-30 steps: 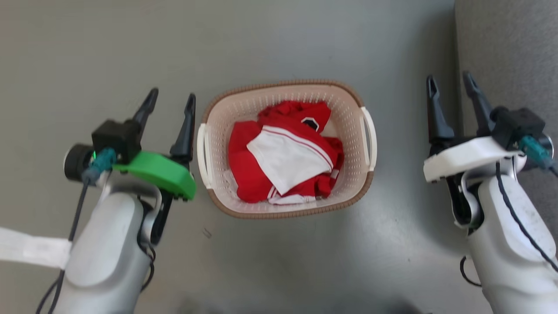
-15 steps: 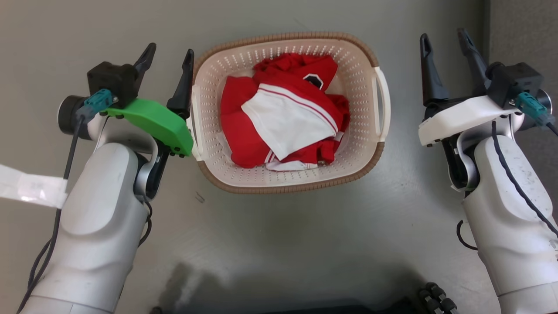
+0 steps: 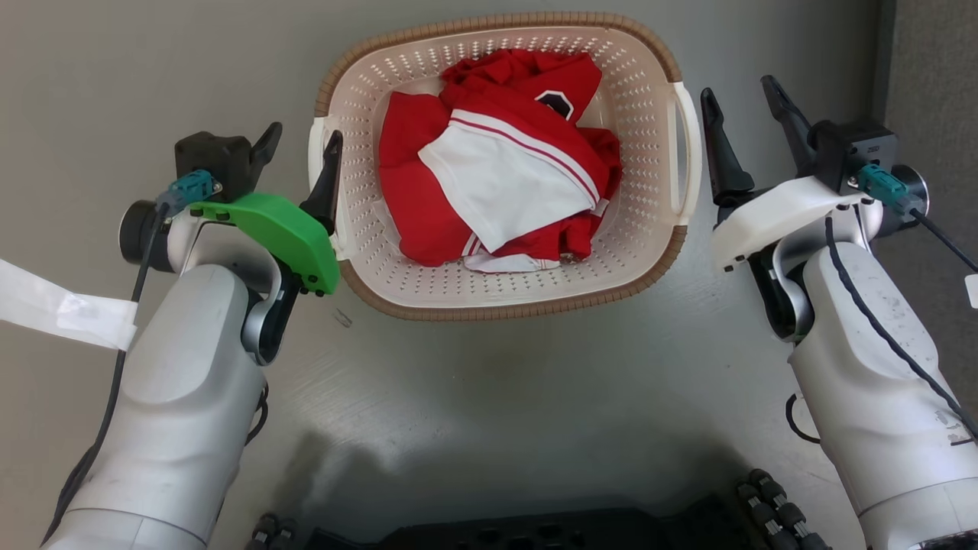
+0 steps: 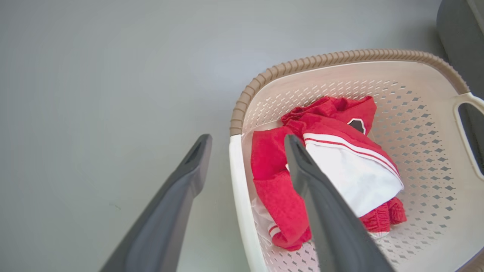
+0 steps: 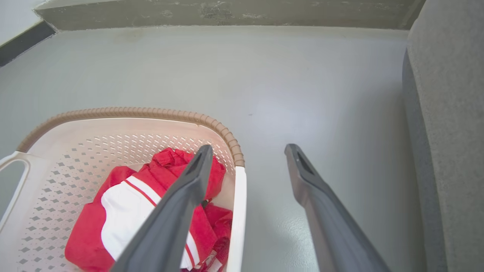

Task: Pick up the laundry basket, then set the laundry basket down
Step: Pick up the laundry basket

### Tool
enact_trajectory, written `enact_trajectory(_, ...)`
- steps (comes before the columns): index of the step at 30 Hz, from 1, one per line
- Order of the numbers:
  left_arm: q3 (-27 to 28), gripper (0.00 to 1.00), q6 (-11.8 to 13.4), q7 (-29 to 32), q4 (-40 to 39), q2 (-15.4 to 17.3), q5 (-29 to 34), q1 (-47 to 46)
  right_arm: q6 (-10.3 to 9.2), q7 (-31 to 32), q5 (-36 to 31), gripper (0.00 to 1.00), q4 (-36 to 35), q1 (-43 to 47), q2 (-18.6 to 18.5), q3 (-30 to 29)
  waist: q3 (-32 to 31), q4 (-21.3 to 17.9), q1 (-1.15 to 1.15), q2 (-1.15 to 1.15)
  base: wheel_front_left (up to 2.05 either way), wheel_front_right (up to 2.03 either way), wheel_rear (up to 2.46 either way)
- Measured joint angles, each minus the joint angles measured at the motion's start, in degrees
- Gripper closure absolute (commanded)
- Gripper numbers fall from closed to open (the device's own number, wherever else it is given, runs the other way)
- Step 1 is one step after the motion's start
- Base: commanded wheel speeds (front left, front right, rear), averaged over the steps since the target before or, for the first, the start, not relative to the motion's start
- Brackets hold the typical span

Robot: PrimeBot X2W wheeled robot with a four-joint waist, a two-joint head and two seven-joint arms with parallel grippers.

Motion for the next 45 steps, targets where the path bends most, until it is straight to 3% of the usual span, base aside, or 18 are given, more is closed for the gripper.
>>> enact_trajectory(15,-1.6,0.0,-0.92,-0.32,7.93,-0.67,-0.7,-4.61,1.0,0.0,0.0,0.0,6.15,-2.42,0.93,1.69,3.11,-0.77,0.0,0.0,0.0,0.0,0.0)
enact_trajectory(32,-3.46,0.0,-1.43,4.14,17.59,-2.14,-4.11,-9.34,2.02,0.0,0.27,0.0,14.51,-6.26,1.54,3.77,6.01,-1.38,0.0,0.0,0.0,0.0,0.0)
enact_trajectory(33,-3.46,0.0,-1.43,4.45,17.84,-2.13,-4.2,-9.59,2.05,0.0,0.29,0.7,14.91,-6.62,1.54,3.9,6.05,-1.37,0.0,0.0,0.0,0.0,0.0)
enact_trajectory(34,-3.5,0.6,-1.43,4.55,18.03,-2.14,-4.2,-9.87,2.19,0.0,0.31,1.0,15.17,-6.91,1.55,4.03,6.09,-1.37,0.0,0.0,0.0,0.0,0.0)
enact_trajectory(35,-3.57,1.0,-1.47,4.55,18.22,-2.16,-4.2,-10.22,2.3,0.0,0.51,1.0,15.62,-7.22,1.55,4.21,6.11,-1.36,0.0,0.0,0.0,0.0,0.0)
enact_trajectory(45,-4.76,1.0,-1.75,4.48,20.5,-3.45,-5.22,-12.17,3.02,-0.01,2.12,1.0,18.19,-8.73,2.25,4.46,5.75,-0.97,0.0,0.0,0.0,0.0,0.0)
